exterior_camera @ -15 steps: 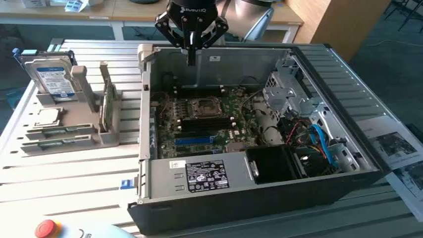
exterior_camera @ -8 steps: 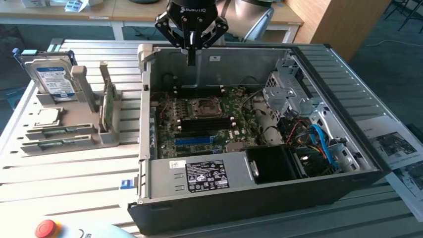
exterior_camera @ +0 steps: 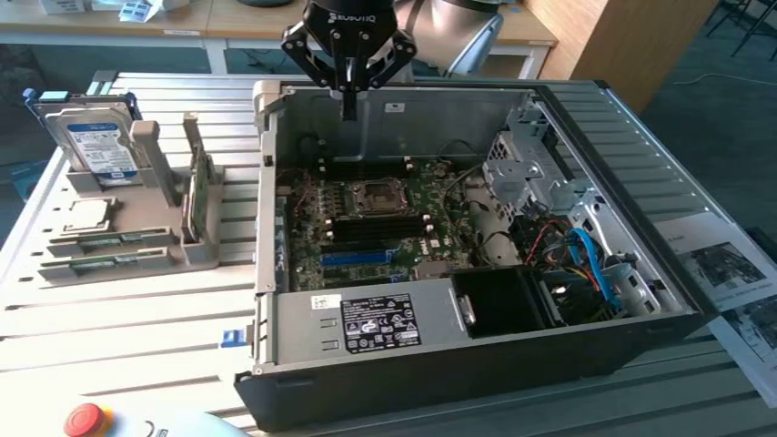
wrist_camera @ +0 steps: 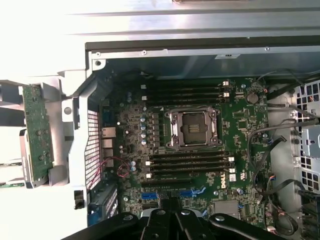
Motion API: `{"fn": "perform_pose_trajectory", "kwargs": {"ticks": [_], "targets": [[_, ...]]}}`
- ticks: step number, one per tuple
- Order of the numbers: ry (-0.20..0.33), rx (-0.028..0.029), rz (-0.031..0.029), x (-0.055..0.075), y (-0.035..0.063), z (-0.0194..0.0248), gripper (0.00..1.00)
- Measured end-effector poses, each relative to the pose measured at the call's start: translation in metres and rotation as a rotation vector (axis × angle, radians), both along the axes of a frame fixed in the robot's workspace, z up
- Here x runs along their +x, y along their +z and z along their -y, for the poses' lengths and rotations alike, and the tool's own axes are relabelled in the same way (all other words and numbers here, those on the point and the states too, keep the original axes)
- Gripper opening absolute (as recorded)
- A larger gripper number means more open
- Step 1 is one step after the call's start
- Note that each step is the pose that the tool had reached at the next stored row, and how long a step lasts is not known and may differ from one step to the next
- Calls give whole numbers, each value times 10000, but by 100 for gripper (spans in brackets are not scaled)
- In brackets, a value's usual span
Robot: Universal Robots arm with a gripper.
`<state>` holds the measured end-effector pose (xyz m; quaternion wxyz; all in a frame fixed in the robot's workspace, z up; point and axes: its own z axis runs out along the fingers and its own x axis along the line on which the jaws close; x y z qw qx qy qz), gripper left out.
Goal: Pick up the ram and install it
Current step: 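Reach for the ram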
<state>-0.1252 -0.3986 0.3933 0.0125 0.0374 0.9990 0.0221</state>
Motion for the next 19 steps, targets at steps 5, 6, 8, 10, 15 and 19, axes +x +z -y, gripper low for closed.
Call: {"fn": "perform_pose_trajectory", "kwargs": {"ticks": [5, 6, 8, 10, 15, 19], "targets": [[0, -1, 0, -46, 0, -5, 10], [0, 1, 0, -57, -1, -6, 10], [1, 0, 0, -77, 0, -8, 10], [1, 0, 0, -96, 0, -13, 10], [0, 0, 0, -150, 0, -18, 10], [0, 0, 0, -190, 0, -23, 10]]}}
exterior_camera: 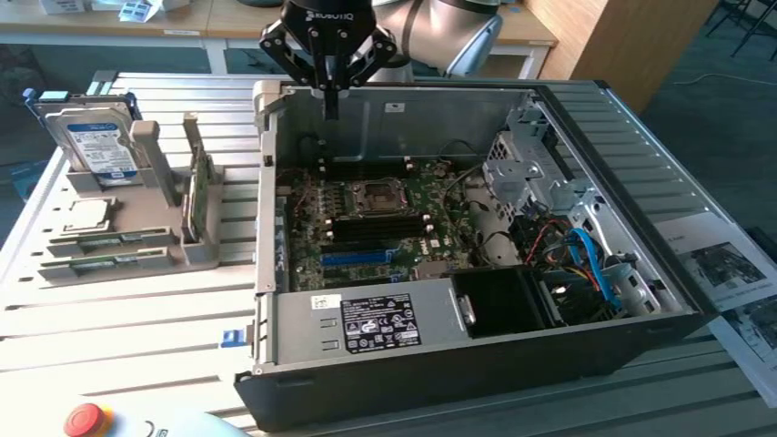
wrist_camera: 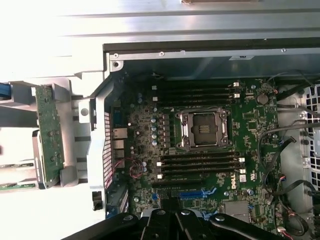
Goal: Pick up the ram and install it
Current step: 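Reach for the ram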
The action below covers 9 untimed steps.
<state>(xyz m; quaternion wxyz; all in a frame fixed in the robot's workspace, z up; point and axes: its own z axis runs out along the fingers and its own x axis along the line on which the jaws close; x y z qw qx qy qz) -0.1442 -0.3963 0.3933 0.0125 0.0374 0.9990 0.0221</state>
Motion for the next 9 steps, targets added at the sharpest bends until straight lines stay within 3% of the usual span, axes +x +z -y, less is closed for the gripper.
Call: {"fn": "perform_pose_trajectory", "kwargs": {"ticks": [9], "targets": [[0, 0, 0, -97, 0, -17, 10]]}}
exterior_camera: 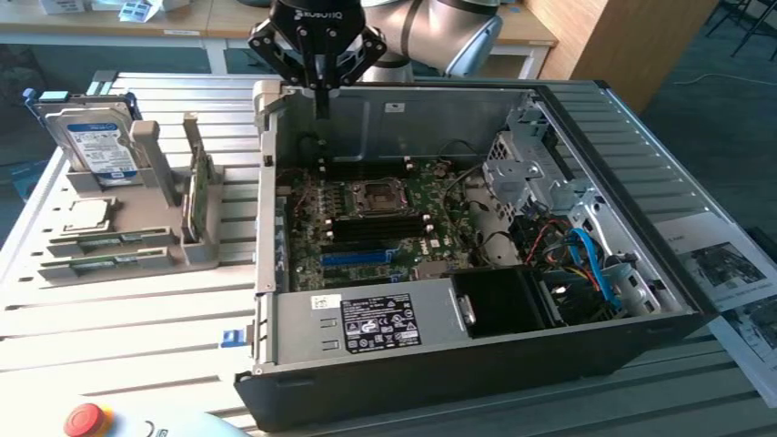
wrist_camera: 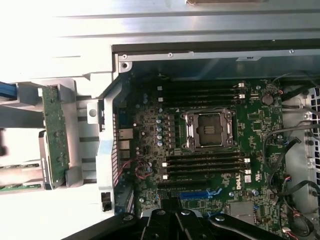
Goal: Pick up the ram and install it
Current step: 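Reach for the ram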
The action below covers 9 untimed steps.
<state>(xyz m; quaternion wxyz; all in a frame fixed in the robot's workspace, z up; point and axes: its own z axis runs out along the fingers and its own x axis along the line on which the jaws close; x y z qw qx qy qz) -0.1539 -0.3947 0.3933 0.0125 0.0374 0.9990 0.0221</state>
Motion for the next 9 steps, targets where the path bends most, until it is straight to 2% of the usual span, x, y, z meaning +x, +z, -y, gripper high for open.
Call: {"fn": "perform_pose_trajectory", "kwargs": {"ticks": [9], "targets": [[1, 0, 0, -115, 0, -23, 10]]}}
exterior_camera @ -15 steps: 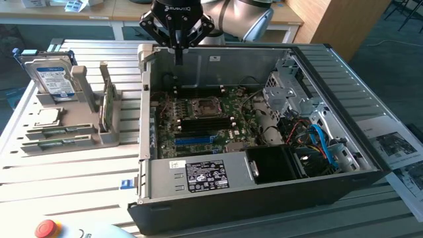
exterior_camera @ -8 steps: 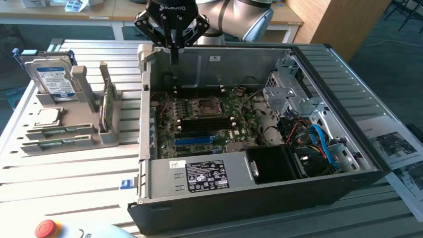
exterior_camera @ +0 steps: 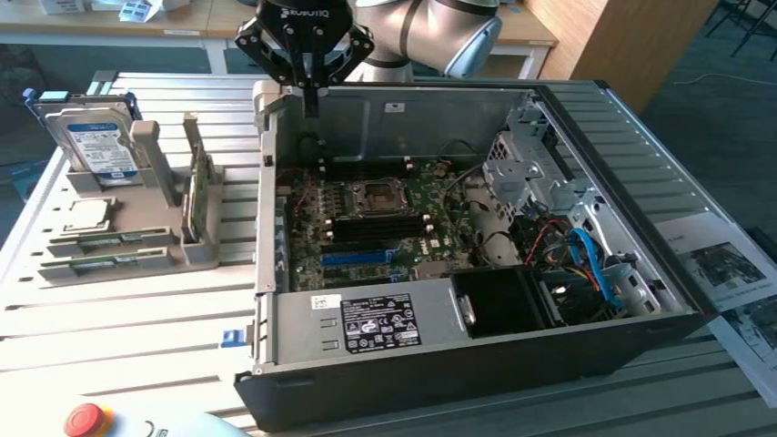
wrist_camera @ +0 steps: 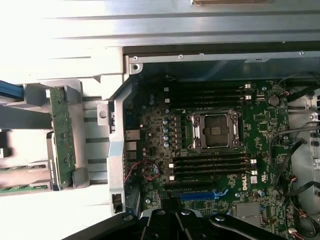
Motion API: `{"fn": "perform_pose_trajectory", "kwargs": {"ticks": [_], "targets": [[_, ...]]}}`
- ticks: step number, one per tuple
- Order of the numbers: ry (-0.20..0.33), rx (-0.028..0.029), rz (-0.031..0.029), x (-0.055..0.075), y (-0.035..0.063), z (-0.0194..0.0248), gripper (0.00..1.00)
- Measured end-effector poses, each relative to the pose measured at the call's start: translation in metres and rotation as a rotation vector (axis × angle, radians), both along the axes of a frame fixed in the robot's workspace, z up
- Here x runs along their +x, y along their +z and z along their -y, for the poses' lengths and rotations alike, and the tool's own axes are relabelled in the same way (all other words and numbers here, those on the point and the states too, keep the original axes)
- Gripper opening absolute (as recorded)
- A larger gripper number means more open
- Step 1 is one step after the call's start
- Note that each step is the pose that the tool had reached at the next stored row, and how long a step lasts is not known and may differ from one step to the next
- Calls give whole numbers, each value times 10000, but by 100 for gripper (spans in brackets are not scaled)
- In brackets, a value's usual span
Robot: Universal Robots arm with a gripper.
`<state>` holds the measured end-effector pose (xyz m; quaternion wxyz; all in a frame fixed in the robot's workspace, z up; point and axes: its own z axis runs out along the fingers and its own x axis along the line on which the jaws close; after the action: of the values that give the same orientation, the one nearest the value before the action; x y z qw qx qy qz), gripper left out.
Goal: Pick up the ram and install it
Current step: 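Reach for the ram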
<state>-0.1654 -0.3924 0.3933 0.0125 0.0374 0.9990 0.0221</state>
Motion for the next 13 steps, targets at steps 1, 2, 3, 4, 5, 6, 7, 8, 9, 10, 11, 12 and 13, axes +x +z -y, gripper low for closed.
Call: {"fn": "perform_pose_trajectory", "kwargs": {"ticks": [1, 2, 3, 4, 5, 6, 7, 8, 9, 10, 11, 12, 13], "targets": [[0, -1, -1, -14, 0, -3, 10], [-1, 0, 0, -29, 0, -5, 10], [-1, 0, 0, -44, 0, -7, 10], [-1, -1, 0, -60, 0, -10, 10], [-1, -1, 0, -77, 0, -12, 10], [-1, -1, 0, -96, 0, -14, 10], [0, 0, 0, -115, 0, -16, 10], [0, 0, 0, -134, 0, -19, 10], [1, 0, 0, -155, 0, -22, 10], [0, 0, 0, -175, 0, -25, 10], [0, 0, 0, -195, 0, -28, 10], [-1, 0, 0, -215, 0, -30, 10], [-1, -1, 0, -236, 0, -33, 10]]}}
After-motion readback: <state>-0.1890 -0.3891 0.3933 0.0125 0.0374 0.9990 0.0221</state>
